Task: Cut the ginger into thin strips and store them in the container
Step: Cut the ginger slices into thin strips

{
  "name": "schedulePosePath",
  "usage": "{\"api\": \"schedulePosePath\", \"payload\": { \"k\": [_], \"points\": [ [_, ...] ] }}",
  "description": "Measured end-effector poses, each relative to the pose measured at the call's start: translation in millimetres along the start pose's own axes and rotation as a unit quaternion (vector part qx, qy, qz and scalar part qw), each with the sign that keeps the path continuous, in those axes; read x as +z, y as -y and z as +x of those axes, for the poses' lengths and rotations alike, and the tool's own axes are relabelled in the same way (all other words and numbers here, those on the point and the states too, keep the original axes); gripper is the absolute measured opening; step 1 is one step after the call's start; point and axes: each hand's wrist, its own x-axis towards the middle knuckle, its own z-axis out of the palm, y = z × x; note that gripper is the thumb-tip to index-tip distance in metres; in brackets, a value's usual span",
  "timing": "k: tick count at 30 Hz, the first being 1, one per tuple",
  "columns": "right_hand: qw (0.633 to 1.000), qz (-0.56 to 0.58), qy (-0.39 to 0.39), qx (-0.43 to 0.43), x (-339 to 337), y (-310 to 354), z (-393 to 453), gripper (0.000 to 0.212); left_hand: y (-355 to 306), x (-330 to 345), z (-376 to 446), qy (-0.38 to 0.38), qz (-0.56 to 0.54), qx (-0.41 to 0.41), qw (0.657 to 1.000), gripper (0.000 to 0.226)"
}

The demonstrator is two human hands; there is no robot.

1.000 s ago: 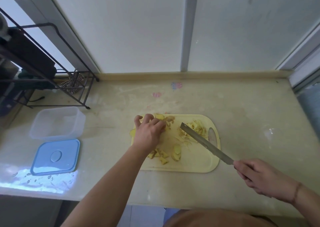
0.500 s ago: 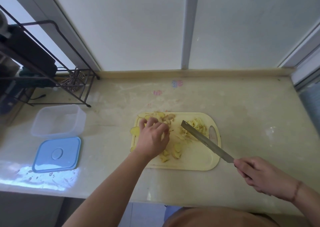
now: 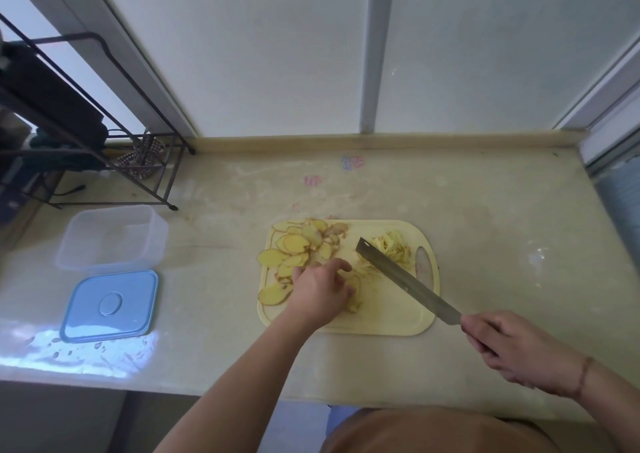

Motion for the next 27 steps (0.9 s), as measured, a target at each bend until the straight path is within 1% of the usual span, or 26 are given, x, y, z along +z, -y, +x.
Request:
{"api": "schedulePosePath", "payload": {
  "k": [2,3,6,10,13,15,20,24,27],
  "points": [
    [1.0,0.015,0.002,0.002,4,1,-1,0.051,3,1,-2,-0.023,0.076,0.029,0.996,0.033],
    [1.0,0.02,0.006,0.005,7,1,-1,0.052,6,2,-4,-0.035,0.095,0.044,0.994,0.034],
    [0.999,0.034,0.011,0.019,20,1,-2,0.053,15,3,-9,-0.047,0.077,0.084,0.992,0.039],
    [0.996,0.081,-0.002,0.024,46,-5,-2,0.058,24,6,-16,-0.025,0.07,0.134,0.988,0.047],
    [0.995,0.097,-0.016,0.024,67,-5,-1,0.056,29,13,-18,-0.042,0.058,0.15,0.986,0.042],
    [0.993,0.116,-0.021,0.028,80,-4,0,0.054,34,19,-19,-0.066,0.055,0.167,0.982,0.037],
    [0.992,0.121,-0.044,0.016,102,-2,5,0.058,40,25,-15,-0.101,0.056,0.187,0.975,0.029],
    [0.987,0.153,-0.041,0.026,108,-3,6,0.058,36,26,-9,-0.133,0.074,0.255,0.955,0.025],
    [0.985,0.167,-0.037,0.035,106,-4,5,0.058,30,25,-6,-0.114,0.106,0.303,0.94,0.027]
  ]
}}
